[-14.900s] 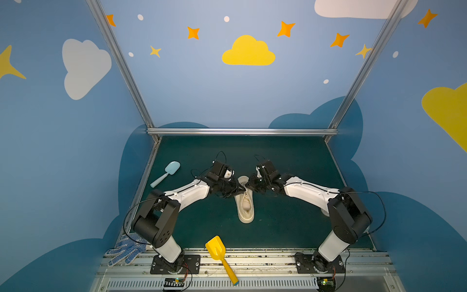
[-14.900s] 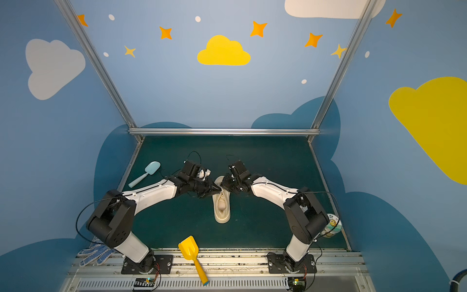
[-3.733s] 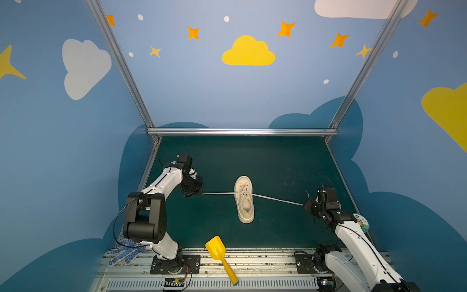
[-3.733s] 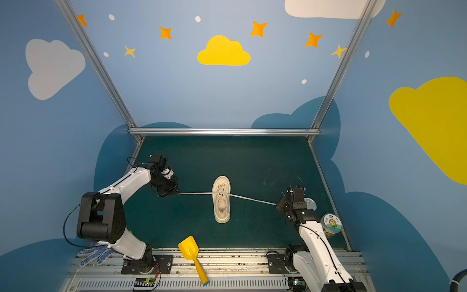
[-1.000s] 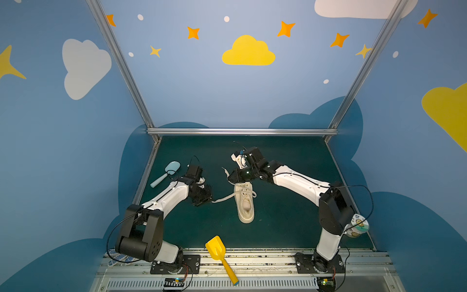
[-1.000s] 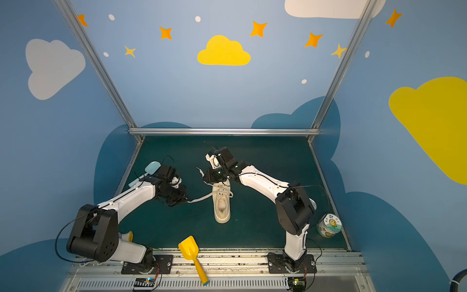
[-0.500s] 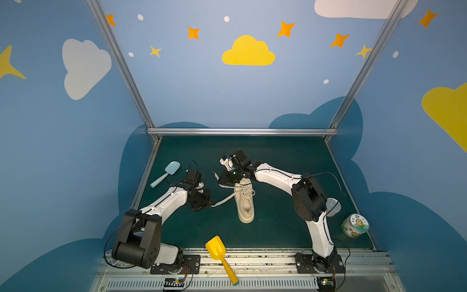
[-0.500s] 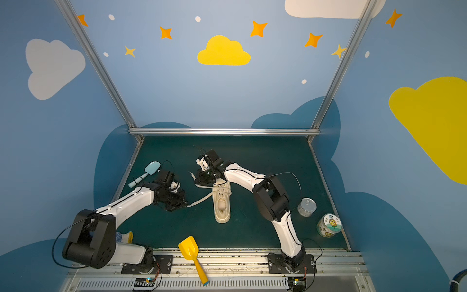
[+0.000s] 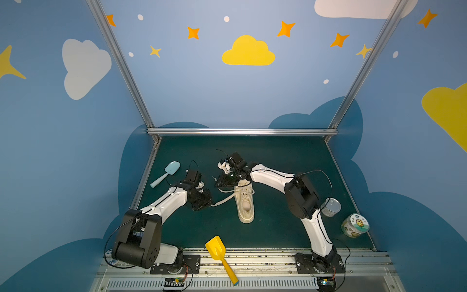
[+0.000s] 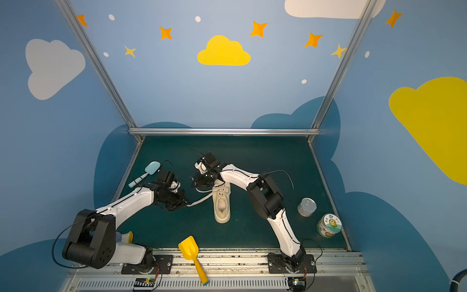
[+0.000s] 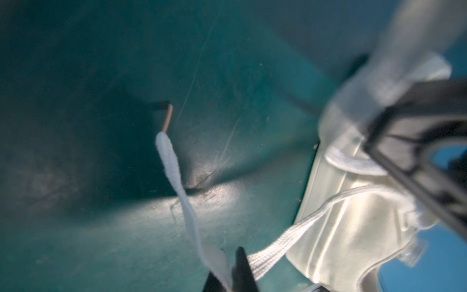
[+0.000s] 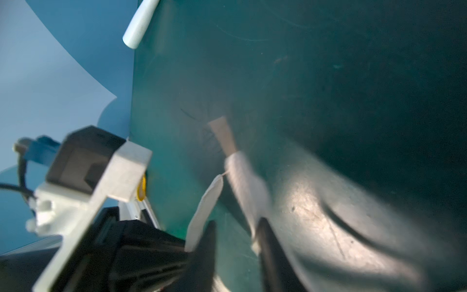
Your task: Tie the shoes
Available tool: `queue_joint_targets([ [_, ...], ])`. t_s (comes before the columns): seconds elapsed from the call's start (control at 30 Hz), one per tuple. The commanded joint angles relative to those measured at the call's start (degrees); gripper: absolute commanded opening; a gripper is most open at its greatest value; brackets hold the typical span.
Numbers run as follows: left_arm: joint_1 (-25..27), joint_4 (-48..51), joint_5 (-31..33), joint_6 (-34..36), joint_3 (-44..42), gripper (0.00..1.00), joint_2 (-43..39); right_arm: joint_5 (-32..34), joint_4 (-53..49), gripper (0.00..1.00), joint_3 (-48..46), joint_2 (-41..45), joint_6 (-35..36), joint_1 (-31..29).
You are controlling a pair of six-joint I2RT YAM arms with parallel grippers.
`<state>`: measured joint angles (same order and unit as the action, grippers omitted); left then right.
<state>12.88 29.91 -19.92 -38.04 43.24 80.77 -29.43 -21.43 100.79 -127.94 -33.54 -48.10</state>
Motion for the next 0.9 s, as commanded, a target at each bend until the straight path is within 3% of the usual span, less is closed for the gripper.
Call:
queue_joint_targets([
  [0.0,0.08,0.41,-0.33,0.23,-0.89,0.34,-1.42,1.12,-3.28,0.65,2.43,1.53,3.03,-0.32],
  [0.03,0.12,0.74,-0.15,0.21,-1.05,0.46,-1.66,2.06,-4.59,0.71,2.85,1.91,3.83,-0.21],
  [0.13,0.12,1.38,0.25,0.31,-1.53,0.56,-2.58,3.22,-6.17,0.77,2.97,2.81,4.8,0.32],
  [0.43,0.1,6.61,5.21,3.67,-1.15,0.75,-8.98,5.26,-9.23,0.79,3.42,7.07,8.18,1.64],
  [0.67,1.76,4.08,6.15,10.35,-1.21,0.76,-14.95,6.21,-14.47,0.73,3.93,10.12,12.11,5.07],
  [0.87,7.4,-0.27,7.41,18.19,0.68,0.76,-11.46,7.79,-27.34,0.66,5.69,10.85,14.69,10.29],
])
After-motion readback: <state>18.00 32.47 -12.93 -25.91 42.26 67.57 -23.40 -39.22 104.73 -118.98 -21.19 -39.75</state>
